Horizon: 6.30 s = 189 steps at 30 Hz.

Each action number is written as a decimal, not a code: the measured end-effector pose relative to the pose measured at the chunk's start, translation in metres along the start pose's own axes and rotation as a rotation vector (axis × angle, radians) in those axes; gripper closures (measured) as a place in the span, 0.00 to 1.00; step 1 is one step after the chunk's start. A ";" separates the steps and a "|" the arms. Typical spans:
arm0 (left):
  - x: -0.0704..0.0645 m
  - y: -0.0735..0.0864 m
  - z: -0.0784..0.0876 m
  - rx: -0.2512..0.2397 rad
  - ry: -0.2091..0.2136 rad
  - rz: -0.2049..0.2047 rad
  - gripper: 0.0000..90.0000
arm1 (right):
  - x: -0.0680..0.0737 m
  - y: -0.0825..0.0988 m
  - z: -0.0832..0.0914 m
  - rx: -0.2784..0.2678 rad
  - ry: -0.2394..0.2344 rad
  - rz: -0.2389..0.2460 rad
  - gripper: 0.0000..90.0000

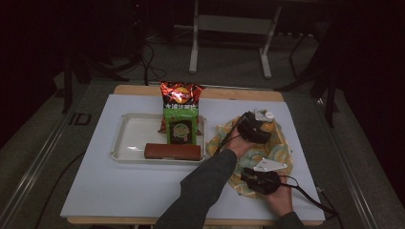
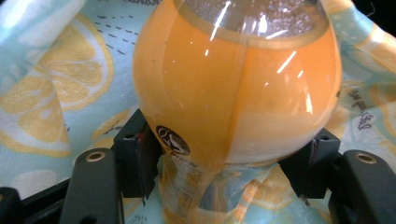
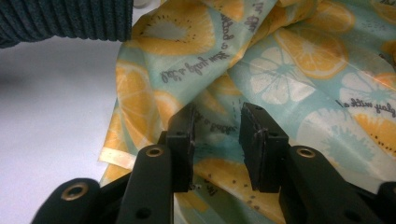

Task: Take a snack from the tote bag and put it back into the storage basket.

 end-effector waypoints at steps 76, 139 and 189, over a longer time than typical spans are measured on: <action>-0.012 0.042 0.147 -0.099 0.085 -0.139 0.42 | 0.000 0.000 0.000 -0.007 0.000 0.001 0.73; 0.035 0.114 0.198 -0.125 0.000 -0.066 0.42 | 0.000 0.000 0.000 -0.006 -0.004 -0.001 0.73; 0.072 0.165 0.231 -0.163 -0.066 0.036 0.42 | 0.000 0.000 0.000 -0.005 -0.006 -0.003 0.72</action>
Point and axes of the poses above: each handheld gripper's, and its own axes: z roughly backward along the jaws, y roughly out of its underside, x roughly to its left, the point moved 4 cm from there along -z, roughly forward along the jaws, and after that the axes turned 15 degrees about x, right-handed, at the moved point
